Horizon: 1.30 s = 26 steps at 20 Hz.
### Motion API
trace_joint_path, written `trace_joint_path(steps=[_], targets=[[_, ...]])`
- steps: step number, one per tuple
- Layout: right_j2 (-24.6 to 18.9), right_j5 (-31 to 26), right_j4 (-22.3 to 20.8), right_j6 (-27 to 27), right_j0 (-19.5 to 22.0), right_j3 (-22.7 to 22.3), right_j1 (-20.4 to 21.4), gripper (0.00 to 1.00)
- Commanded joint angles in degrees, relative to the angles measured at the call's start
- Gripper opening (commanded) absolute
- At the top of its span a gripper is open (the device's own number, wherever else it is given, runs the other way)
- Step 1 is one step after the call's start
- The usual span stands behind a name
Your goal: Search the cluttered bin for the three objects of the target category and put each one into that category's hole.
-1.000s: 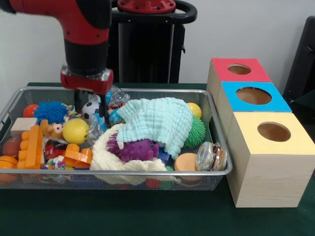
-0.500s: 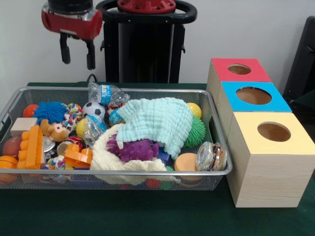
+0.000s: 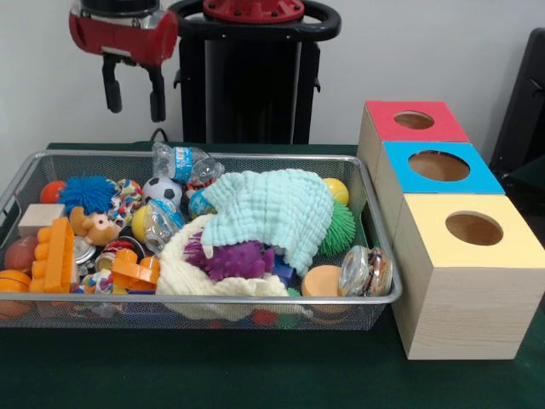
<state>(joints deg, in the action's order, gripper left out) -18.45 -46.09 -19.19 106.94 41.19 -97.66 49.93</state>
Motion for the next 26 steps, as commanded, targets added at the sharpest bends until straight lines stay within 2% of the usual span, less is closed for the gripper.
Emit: trace_joint_path(steps=[1, 4, 9, 26], targets=[[-3.26, 10.72, -3.05, -1.25, -0.64, -1.43, -9.80, 1.00], [-3.15, 12.15, -3.07, -1.61, -0.72, 1.17, -13.34, 1.00], [-1.28, 12.98, -3.27, -0.27, -3.21, 4.18, -14.96, 1.00], [-2.47, 17.54, -1.97, -1.28, 0.14, 2.37, -18.49, 1.00]])
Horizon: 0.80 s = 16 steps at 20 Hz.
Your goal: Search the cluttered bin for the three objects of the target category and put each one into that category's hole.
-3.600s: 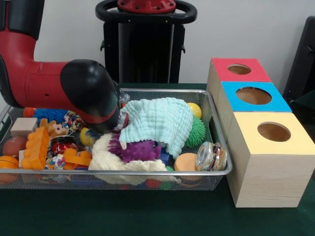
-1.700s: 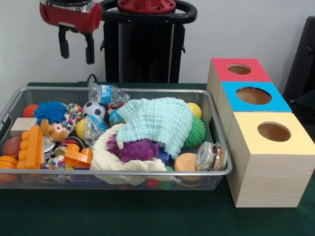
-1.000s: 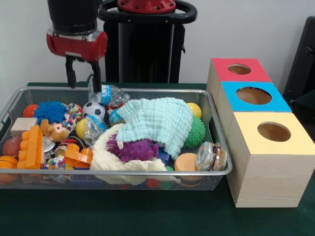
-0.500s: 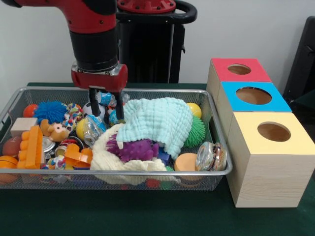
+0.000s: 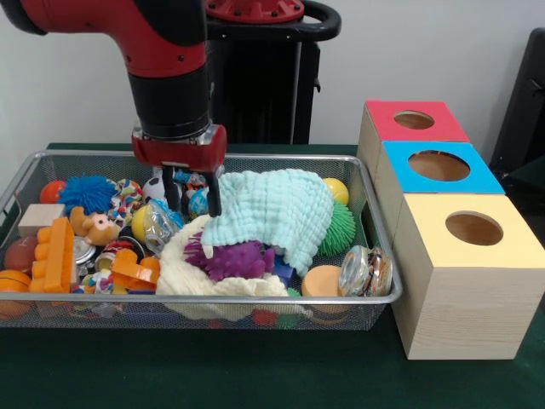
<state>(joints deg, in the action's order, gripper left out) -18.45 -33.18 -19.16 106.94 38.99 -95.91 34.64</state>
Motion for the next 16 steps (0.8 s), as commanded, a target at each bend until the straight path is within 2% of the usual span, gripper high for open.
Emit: trace_joint_path(steps=[1, 7, 8, 12, 16], targets=[[-2.62, 4.73, -2.01, -1.54, 2.64, 0.43, -3.36, 1.00], [-4.50, 1.31, -0.76, -4.45, 5.02, -0.70, -1.13, 1.00], [-5.28, -0.54, -0.22, -5.91, 6.09, -1.48, 0.59, 1.00], [-7.43, -12.51, 3.20, -10.93, 8.82, -4.23, 11.66, 1.00], [-7.68, -20.70, 4.27, -11.87, 8.41, -3.24, 16.54, 1.00]])
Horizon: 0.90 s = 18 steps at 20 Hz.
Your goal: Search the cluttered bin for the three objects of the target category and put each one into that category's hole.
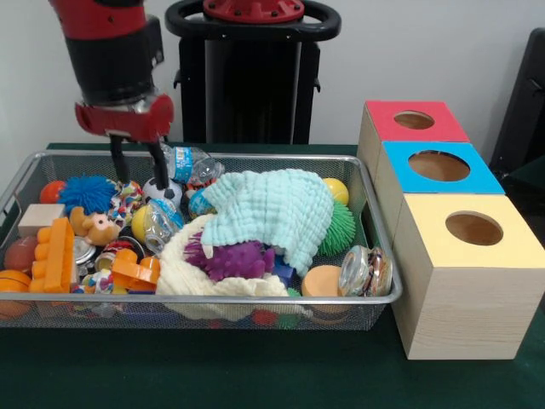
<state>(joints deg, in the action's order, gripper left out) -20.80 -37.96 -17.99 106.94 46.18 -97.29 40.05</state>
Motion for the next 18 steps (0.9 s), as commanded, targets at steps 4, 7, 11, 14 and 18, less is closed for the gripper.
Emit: trace_joint_path(steps=[4, 7, 11, 14, 18], targets=[[-6.26, -14.35, 2.30, -11.02, 1.62, -1.81, 9.92, 1.00], [-6.46, -9.89, 0.78, -9.36, 1.68, -2.49, 7.33, 1.00], [-6.36, -4.59, -1.19, -7.67, 1.45, -2.91, 4.24, 1.00], [-6.11, -1.61, -2.52, -6.83, 1.13, -2.68, 2.46, 1.00], [-5.56, 1.73, -4.49, -6.34, 0.94, -2.37, 0.29, 1.00]])
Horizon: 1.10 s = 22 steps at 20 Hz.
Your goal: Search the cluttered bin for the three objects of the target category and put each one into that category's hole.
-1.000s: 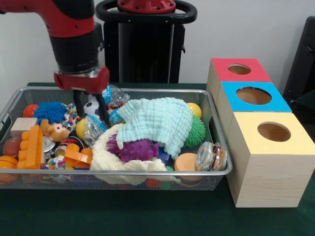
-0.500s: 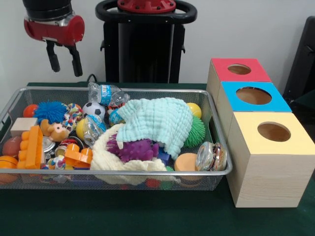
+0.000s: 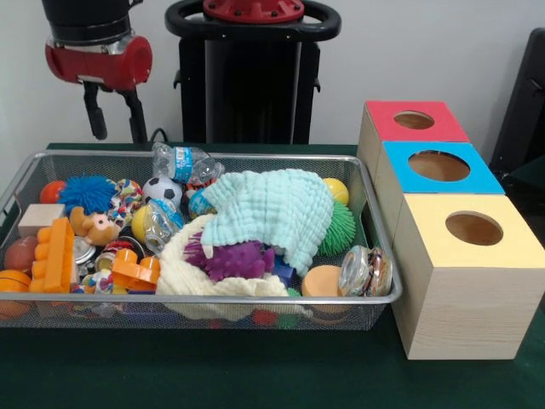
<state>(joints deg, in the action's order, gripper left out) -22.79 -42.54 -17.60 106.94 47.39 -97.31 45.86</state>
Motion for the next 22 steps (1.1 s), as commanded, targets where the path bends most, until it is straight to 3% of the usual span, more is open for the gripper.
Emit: trace_joint_path(steps=[1, 13, 22], targets=[[-3.45, 6.99, -5.24, -6.15, -0.23, -2.35, -5.96, 1.00], [-2.95, 12.61, -9.20, -5.19, 0.61, -2.79, -11.04, 1.00], [-4.05, 14.42, -10.43, -5.18, 2.62, -7.18, -9.99, 1.00]])
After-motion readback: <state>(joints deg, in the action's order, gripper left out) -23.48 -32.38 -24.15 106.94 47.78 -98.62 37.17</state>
